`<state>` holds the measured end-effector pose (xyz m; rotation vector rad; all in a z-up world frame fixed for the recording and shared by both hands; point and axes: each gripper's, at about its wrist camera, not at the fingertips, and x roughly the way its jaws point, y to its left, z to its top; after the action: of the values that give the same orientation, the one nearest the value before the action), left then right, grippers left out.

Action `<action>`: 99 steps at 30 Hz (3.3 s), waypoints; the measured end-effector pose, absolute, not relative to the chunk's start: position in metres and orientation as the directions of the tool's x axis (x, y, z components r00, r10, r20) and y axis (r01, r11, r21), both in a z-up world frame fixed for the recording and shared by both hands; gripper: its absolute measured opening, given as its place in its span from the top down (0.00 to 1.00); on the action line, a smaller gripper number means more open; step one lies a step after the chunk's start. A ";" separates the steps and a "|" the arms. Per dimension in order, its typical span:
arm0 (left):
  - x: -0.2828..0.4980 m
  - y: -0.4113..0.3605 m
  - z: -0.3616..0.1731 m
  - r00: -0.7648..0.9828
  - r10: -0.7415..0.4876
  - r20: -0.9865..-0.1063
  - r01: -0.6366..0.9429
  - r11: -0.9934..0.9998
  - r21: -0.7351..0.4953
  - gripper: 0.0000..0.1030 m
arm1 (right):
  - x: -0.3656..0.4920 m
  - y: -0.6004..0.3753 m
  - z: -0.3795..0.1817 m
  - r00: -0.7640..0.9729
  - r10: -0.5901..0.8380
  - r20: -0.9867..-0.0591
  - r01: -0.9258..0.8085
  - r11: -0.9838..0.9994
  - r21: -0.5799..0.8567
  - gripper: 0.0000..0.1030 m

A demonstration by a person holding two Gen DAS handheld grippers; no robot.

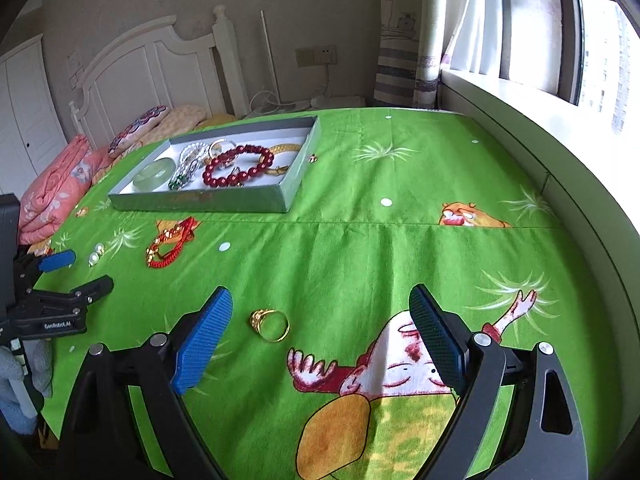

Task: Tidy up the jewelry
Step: 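Lift both open grippers from the box toward the remaining jewelry, then lower the right gripper onto the gold ring and close it, then grasp the red string bracelet with the left gripper while the right gripper holds the ring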

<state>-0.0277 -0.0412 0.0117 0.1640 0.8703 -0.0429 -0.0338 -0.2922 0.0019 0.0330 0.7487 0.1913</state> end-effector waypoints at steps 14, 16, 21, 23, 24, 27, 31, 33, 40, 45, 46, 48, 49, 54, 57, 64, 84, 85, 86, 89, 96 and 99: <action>-0.034 0.000 0.022 0.689 -0.093 -0.718 0.009 0.993 -0.120 0.03 | -0.034 -0.253 -0.014 0.639 0.154 -0.754 -0.300 0.952 -0.059 0.43; -0.034 0.000 0.023 0.692 -0.094 -0.716 0.009 0.993 -0.121 0.03 | -0.033 -0.248 -0.013 0.646 0.147 -0.749 -0.308 0.948 -0.080 0.43; -0.035 0.000 0.022 0.691 -0.098 -0.716 0.011 0.992 -0.125 0.03 | -0.025 -0.237 -0.007 0.650 0.200 -0.733 -0.344 0.938 -0.049 0.43; -0.034 0.000 0.022 0.692 -0.099 -0.715 0.010 0.992 -0.128 0.03 | -0.020 -0.228 -0.008 0.630 0.239 -0.739 -0.394 0.918 -0.040 0.43; -0.034 0.000 0.022 0.691 -0.100 -0.716 0.010 0.992 -0.128 0.03 | -0.017 -0.222 -0.010 0.605 0.251 -0.755 -0.421 0.906 -0.037 0.43; -0.035 0.000 0.022 0.692 -0.100 -0.715 0.010 0.992 -0.129 0.03 | -0.012 -0.216 -0.013 0.559 0.267 -0.785 -0.454 0.891 -0.020 0.41; -0.035 0.000 0.022 0.693 -0.101 -0.714 0.010 0.991 -0.130 0.03 | -0.031 -0.216 -0.008 0.458 0.355 -0.815 -0.576 0.817 0.032 0.41; -0.036 0.000 0.022 0.694 -0.101 -0.713 0.010 0.991 -0.132 0.03 | -0.047 -0.224 -0.005 0.453 0.346 -0.821 -0.592 0.806 0.013 0.42; -0.036 -0.001 0.023 0.693 -0.100 -0.714 0.010 0.991 -0.130 0.03 | -0.087 -0.272 0.001 0.532 0.323 -0.783 -0.493 0.870 0.024 0.42; -0.036 0.000 0.023 0.695 -0.102 -0.712 0.010 0.991 -0.132 0.03 | -0.087 -0.262 -0.011 0.520 0.204 -0.830 -0.378 0.926 -0.009 0.45; -0.036 0.000 0.024 0.696 -0.104 -0.711 0.010 0.991 -0.134 0.03 | -0.089 -0.258 -0.012 0.519 0.221 -0.826 -0.385 0.923 0.005 0.45; -0.036 0.000 0.024 0.697 -0.107 -0.709 0.011 0.990 -0.139 0.03 | -0.091 -0.251 -0.012 0.509 0.253 -0.823 -0.392 0.919 0.041 0.46; -0.037 0.001 0.024 0.699 -0.109 -0.707 0.012 0.990 -0.141 0.03 | -0.089 -0.249 -0.012 0.511 0.264 -0.818 -0.386 0.921 0.056 0.46; -0.041 0.004 0.025 0.710 -0.129 -0.692 0.018 0.986 -0.165 0.03 | -0.064 -0.247 -0.014 0.570 0.180 -0.802 -0.266 0.964 0.027 0.46; -0.042 0.005 0.025 0.712 -0.134 -0.689 0.021 0.985 -0.170 0.03 | -0.057 -0.241 -0.014 0.595 0.155 -0.788 -0.253 0.968 -0.001 0.54; -0.044 0.005 0.026 0.716 -0.143 -0.684 0.027 0.984 -0.178 0.03 | -0.061 -0.248 -0.013 0.616 0.127 -0.778 -0.211 0.978 -0.007 0.62; -0.044 -0.032 0.025 0.661 -0.181 -0.728 0.189 0.979 -0.072 0.03 | -0.069 -0.241 -0.016 0.660 0.123 -0.741 -0.208 0.978 -0.023 0.79; -0.044 -0.041 0.025 0.652 -0.183 -0.736 0.216 0.975 -0.051 0.03 | -0.070 -0.242 -0.016 0.661 0.130 -0.739 -0.210 0.978 -0.016 0.79; -0.043 -0.051 0.024 0.642 -0.184 -0.744 0.241 0.970 -0.031 0.03 | -0.071 -0.244 -0.016 0.664 0.139 -0.735 -0.214 0.977 -0.008 0.79; -0.030 -0.080 0.022 0.614 -0.191 -0.766 0.295 0.955 -0.001 0.03 | -0.074 -0.249 -0.012 0.682 0.158 -0.714 -0.215 0.977 0.010 0.79; 0.019 -0.124 0.007 0.569 -0.158 -0.807 0.308 0.951 0.031 0.12 | -0.081 -0.271 0.008 0.734 0.190 -0.652 -0.206 0.977 0.053 0.79; 0.027 -0.128 0.006 0.572 -0.177 -0.801 0.320 0.947 0.019 0.41 | -0.084 -0.283 0.011 0.747 0.205 -0.632 -0.205 0.976 0.075 0.79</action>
<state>0.0265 -0.1283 0.0061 0.1686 0.9179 -0.2934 -0.0842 -0.2826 0.0107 0.0006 0.6919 0.2241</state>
